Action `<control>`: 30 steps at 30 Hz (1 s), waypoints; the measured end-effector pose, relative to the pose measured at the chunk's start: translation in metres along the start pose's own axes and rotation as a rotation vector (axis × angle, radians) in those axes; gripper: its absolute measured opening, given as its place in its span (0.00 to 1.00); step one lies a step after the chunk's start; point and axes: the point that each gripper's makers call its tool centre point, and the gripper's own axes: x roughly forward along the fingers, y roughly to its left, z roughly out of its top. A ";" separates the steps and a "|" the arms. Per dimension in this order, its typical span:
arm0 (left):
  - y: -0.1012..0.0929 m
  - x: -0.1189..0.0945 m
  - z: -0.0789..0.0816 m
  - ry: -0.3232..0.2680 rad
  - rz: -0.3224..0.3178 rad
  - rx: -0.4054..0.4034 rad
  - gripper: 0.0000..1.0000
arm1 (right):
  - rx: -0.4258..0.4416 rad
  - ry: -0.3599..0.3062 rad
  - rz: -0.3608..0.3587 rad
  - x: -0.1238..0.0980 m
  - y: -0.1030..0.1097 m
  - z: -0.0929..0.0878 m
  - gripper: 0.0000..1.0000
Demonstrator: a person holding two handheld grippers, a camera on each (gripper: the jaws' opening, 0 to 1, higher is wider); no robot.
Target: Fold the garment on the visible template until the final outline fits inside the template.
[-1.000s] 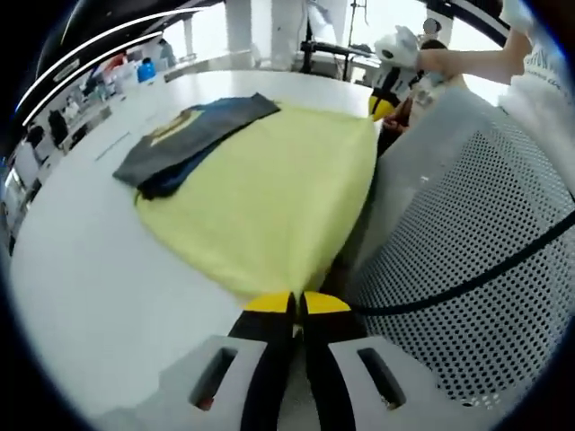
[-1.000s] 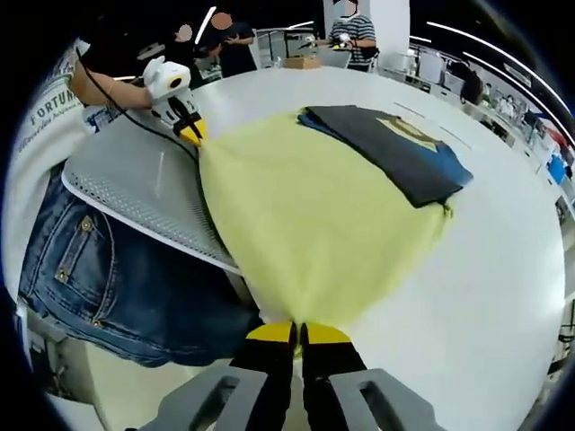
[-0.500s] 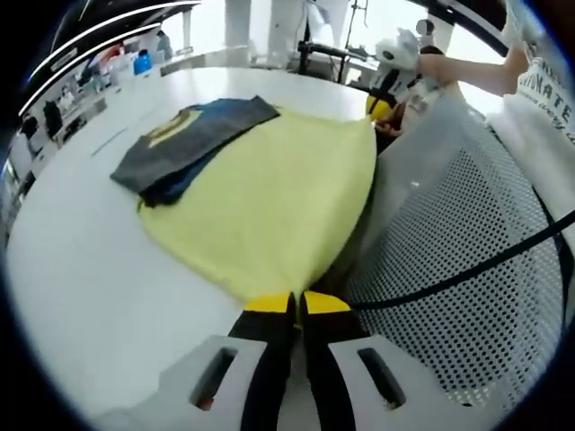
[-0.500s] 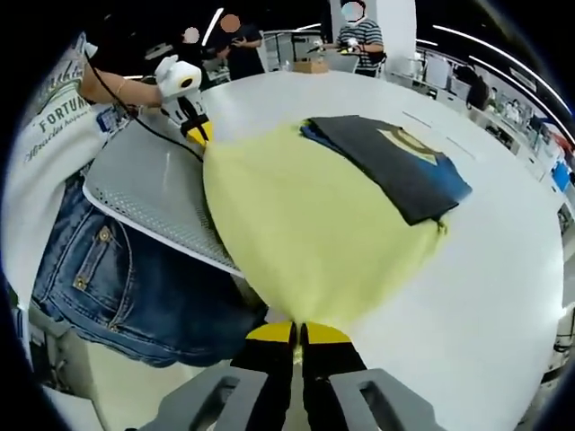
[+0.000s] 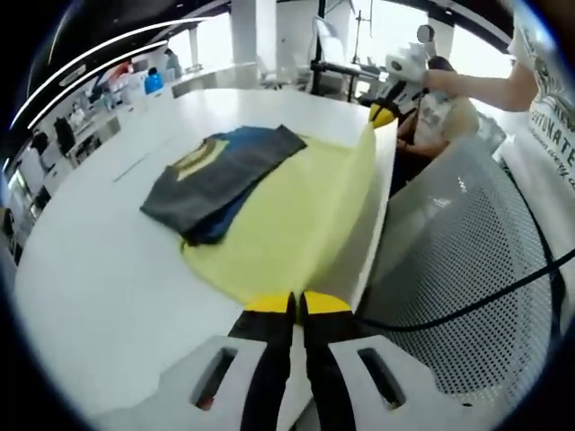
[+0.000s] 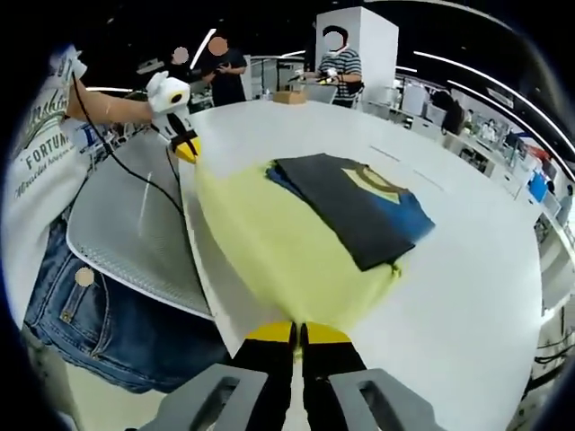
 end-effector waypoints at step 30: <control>0.087 0.002 0.064 -0.093 0.132 -0.057 0.01 | -0.016 -0.133 -0.206 0.012 -0.088 0.067 0.00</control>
